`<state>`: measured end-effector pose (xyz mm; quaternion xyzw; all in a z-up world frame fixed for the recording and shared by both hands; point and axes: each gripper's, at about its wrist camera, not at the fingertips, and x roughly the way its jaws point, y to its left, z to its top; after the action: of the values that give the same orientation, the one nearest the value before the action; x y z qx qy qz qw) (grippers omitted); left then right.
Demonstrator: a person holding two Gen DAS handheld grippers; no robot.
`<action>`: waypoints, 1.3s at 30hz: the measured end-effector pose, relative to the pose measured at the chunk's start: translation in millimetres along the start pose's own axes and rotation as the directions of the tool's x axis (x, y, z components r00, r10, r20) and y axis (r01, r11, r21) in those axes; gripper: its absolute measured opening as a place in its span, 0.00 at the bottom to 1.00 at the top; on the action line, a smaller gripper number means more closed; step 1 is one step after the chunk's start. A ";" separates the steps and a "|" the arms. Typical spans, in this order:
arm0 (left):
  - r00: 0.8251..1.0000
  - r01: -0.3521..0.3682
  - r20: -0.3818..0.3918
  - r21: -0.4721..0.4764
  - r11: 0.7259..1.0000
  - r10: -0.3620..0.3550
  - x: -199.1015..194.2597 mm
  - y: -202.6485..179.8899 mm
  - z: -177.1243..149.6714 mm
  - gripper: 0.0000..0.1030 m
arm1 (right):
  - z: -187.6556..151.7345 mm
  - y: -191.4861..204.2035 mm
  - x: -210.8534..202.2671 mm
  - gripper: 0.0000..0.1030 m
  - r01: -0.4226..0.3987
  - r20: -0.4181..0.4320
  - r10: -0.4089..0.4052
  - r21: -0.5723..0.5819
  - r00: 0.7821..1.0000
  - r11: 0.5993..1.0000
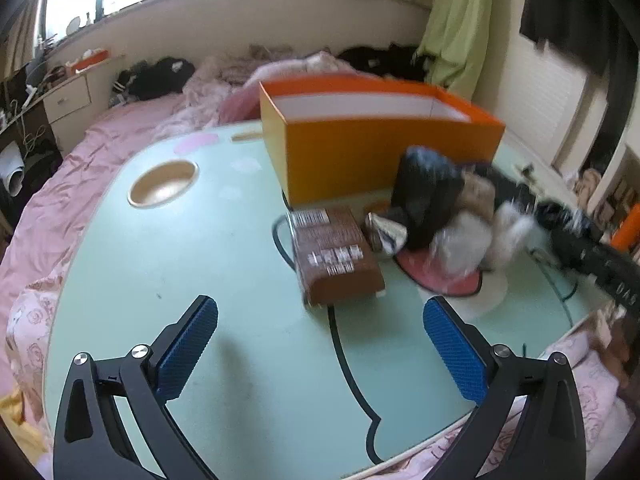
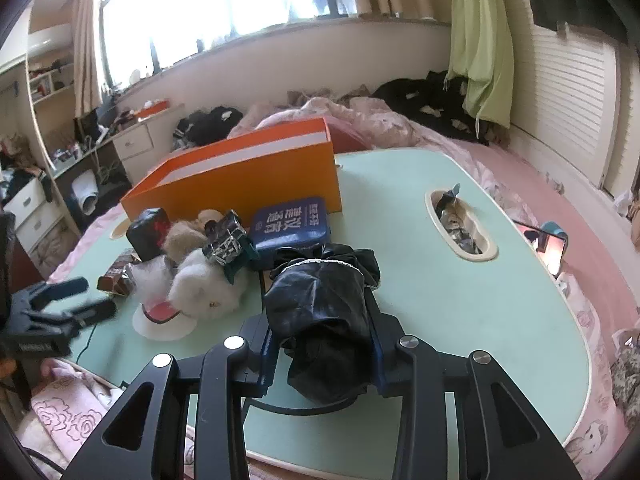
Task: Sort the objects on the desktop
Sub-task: 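Grasp the brown carton with the left gripper while the right gripper grasps the black bag, then carry the brown carton into the orange box and release while the right gripper drops the black bag in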
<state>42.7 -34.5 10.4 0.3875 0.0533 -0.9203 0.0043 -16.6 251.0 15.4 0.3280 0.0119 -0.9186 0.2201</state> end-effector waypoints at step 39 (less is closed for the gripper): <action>0.982 0.031 0.187 0.003 1.000 -0.031 -8.4 -7.9 113.8 0.41 | 128.8 47.9 29.0 0.34 -0.114 0.088 0.116 -0.029 0.989 0.993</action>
<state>-32.9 -38.5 96.1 0.2982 0.0584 -0.9527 -0.0050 -93.7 174.9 104.7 0.2841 -0.0062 -0.9180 0.2768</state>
